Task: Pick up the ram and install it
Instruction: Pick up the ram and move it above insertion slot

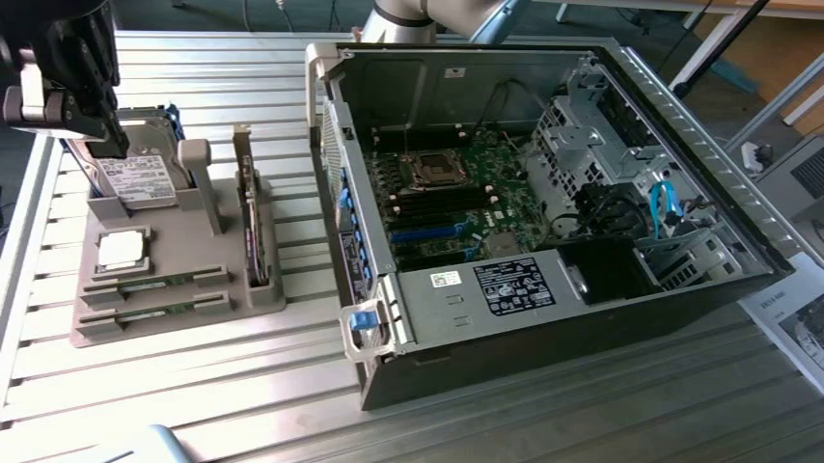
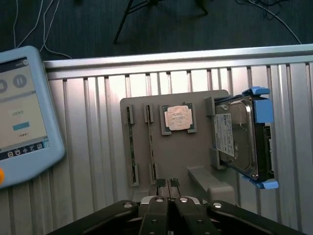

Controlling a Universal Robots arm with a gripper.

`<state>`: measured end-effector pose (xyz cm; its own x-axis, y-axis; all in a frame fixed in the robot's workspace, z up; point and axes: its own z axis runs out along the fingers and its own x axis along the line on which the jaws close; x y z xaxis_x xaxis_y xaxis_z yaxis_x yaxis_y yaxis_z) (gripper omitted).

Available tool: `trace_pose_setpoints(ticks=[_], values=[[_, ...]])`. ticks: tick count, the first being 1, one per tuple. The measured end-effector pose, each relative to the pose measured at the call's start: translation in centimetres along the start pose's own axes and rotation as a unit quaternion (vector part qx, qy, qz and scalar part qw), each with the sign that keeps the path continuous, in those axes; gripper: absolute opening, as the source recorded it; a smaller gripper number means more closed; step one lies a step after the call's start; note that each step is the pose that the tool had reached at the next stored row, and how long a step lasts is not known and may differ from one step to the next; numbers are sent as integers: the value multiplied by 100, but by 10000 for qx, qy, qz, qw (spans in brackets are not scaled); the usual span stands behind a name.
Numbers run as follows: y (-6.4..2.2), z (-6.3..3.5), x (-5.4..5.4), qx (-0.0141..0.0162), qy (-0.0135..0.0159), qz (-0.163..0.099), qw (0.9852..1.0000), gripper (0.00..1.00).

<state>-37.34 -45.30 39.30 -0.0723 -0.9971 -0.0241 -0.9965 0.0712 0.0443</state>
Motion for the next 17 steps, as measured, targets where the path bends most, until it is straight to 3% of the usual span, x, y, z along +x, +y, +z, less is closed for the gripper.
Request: trace_pose_setpoints(ticks=[17], values=[[0, 0, 0, -5, 11, -225, 9997, 11]])
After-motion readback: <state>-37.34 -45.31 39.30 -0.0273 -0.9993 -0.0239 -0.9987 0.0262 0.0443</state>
